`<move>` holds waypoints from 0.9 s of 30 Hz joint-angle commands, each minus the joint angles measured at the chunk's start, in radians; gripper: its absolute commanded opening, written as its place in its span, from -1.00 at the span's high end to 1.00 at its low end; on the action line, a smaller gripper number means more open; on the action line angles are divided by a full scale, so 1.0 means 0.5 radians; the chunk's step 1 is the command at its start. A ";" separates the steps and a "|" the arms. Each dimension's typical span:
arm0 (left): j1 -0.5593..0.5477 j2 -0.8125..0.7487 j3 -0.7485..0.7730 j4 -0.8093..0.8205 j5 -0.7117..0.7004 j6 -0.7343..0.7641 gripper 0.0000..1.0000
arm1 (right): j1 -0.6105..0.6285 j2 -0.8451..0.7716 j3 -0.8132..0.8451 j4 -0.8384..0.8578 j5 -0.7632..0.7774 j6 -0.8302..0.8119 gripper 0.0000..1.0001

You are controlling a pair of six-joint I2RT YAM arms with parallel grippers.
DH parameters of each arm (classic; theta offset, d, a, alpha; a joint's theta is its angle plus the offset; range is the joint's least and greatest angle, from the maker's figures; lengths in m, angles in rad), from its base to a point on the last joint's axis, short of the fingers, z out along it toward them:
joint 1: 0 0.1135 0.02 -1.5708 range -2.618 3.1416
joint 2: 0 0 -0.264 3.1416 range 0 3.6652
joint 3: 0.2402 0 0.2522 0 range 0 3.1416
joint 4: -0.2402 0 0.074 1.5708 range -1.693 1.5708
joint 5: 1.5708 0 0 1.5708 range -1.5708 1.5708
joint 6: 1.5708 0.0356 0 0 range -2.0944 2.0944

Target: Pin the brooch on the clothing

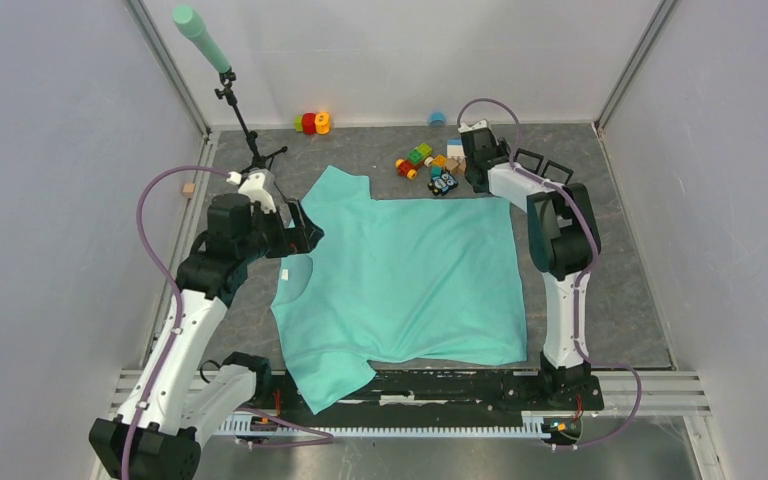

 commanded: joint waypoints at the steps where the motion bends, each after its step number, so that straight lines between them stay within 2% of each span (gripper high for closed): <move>1: 0.014 0.005 -0.004 0.078 0.067 0.030 -1.00 | -0.012 0.128 0.183 0.104 0.088 -0.128 0.05; 8: 0.017 0.036 0.002 0.080 0.099 0.030 -1.00 | -0.023 0.255 0.287 0.120 0.100 -0.184 0.10; 27: 0.035 0.047 0.002 0.080 0.122 0.024 -1.00 | -0.071 0.349 0.247 0.187 0.142 -0.248 0.25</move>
